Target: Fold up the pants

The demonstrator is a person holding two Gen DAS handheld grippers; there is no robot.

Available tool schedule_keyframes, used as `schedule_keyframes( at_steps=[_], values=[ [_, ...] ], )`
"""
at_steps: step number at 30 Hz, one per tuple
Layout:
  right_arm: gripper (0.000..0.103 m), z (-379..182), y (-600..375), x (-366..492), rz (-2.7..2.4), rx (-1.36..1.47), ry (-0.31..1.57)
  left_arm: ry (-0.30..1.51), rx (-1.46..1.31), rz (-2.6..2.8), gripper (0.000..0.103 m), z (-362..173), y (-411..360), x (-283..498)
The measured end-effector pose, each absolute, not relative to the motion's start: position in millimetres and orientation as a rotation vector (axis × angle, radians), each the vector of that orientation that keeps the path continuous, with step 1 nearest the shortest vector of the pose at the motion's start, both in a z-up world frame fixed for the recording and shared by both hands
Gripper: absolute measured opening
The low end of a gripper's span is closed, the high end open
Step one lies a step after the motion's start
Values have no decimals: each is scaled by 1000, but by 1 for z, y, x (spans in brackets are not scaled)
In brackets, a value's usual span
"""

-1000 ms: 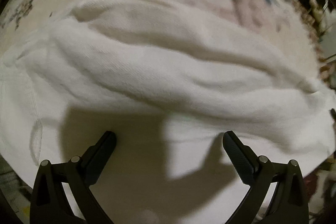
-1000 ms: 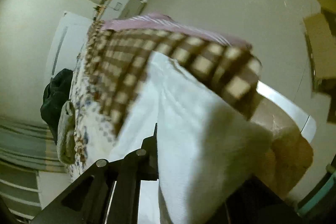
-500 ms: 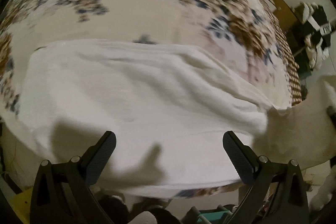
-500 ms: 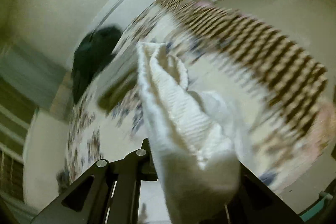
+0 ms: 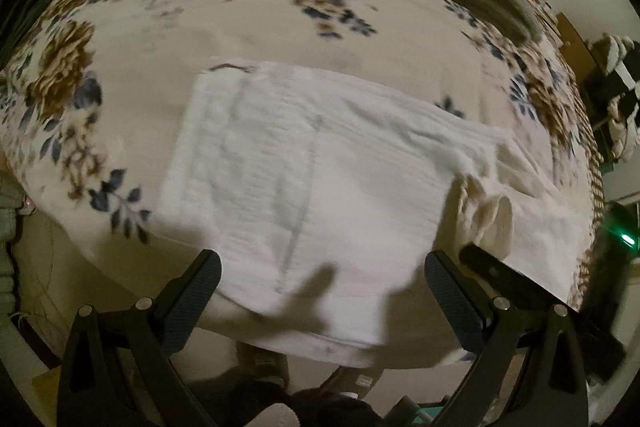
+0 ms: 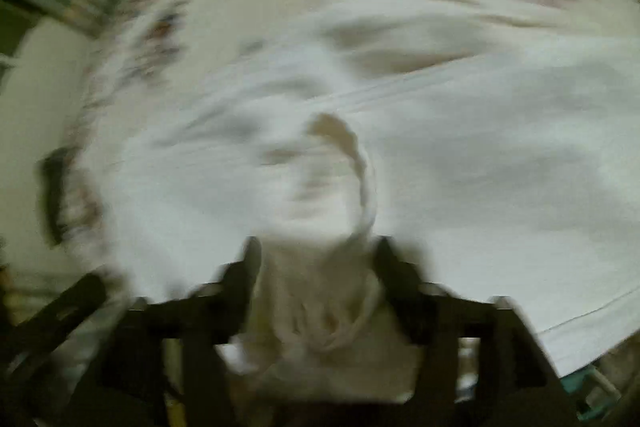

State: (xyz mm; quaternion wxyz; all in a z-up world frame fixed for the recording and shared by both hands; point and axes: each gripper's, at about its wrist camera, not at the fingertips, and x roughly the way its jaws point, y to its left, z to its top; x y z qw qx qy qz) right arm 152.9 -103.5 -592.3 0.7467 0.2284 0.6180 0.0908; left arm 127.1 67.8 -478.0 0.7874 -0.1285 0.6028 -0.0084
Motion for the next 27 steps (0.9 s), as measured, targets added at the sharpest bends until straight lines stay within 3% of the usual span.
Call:
schedule_keyframes(
  at_steps=[4,14,16,17,18,19,27],
  values=[
    [70,-561,-144,136,241,724,1292,1300,-305,-24,103,-477,70,138],
    [71,-562,-289,101,-195,643,1324,1343,-274,-262,100,-509,-40,180],
    [71,-570,-296,105,-232,624,1340,1323,-234,-344,84,-517,-65,187],
    [71,-575,-303,101,-250,629,1348,1329,-218,-394,64,-524,-76,189],
    [71,-578,-305,100,-256,637,1352,1346,-199,-423,33,-530,-82,190],
    [71,-583,-306,97,-266,642,1355,1362,-177,-433,19,-535,-87,191],
    [71,-589,-300,96,-247,640,1338,1248,-288,-468,18,-494,-60,194]
  ],
)
